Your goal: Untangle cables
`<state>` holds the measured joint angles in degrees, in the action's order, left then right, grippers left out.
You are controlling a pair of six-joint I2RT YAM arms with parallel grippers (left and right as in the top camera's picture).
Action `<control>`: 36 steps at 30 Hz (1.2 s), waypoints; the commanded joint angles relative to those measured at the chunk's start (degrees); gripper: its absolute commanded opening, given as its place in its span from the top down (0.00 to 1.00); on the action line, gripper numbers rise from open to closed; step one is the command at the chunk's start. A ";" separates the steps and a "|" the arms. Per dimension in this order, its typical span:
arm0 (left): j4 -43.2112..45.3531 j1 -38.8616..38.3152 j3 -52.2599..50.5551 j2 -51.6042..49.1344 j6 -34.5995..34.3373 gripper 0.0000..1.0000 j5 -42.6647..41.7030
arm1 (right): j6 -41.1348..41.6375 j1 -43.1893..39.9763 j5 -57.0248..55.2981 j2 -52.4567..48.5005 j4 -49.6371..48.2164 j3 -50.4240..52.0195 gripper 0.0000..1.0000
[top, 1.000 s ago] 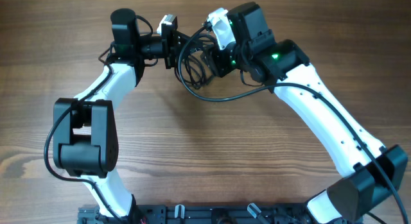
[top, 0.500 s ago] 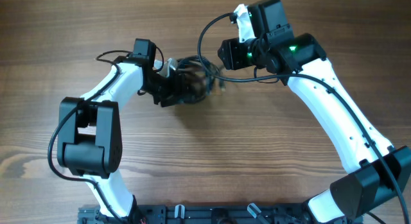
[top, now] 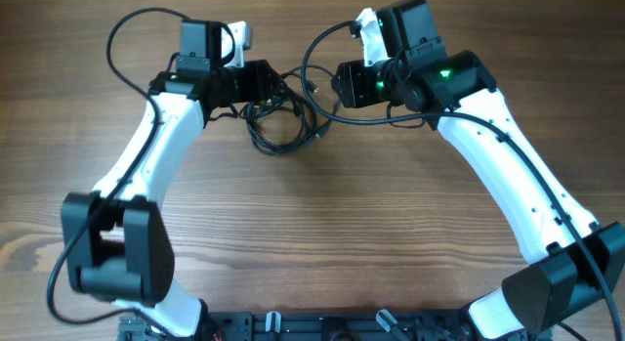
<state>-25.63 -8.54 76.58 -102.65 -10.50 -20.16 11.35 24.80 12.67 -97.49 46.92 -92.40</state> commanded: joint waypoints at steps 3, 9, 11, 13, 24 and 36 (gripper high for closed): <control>0.37 -0.26 -0.09 -6.12 1.16 0.42 5.92 | 0.68 0.20 0.85 -1.68 0.74 -0.85 0.44; 6.64 0.87 -0.11 -11.72 8.83 0.39 6.32 | 0.68 0.20 0.87 -1.75 1.09 -0.85 0.44; 6.08 2.45 -0.11 -13.40 8.83 0.37 6.29 | 0.68 0.20 0.92 -1.75 2.08 -0.85 0.44; 5.49 4.24 -0.11 -14.19 8.96 0.36 5.62 | 0.61 0.20 0.87 -1.75 2.23 -0.85 0.44; 5.64 5.14 -0.13 -18.73 16.26 0.46 -3.32 | 0.63 0.20 0.90 -1.75 1.36 -0.85 0.42; 5.29 1.62 0.00 -17.03 11.85 0.96 2.43 | 0.61 0.20 0.92 -1.75 1.27 -0.85 0.41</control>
<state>-19.29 -5.89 76.64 -120.44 3.11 -18.31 11.35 24.80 13.04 -98.41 48.45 -92.40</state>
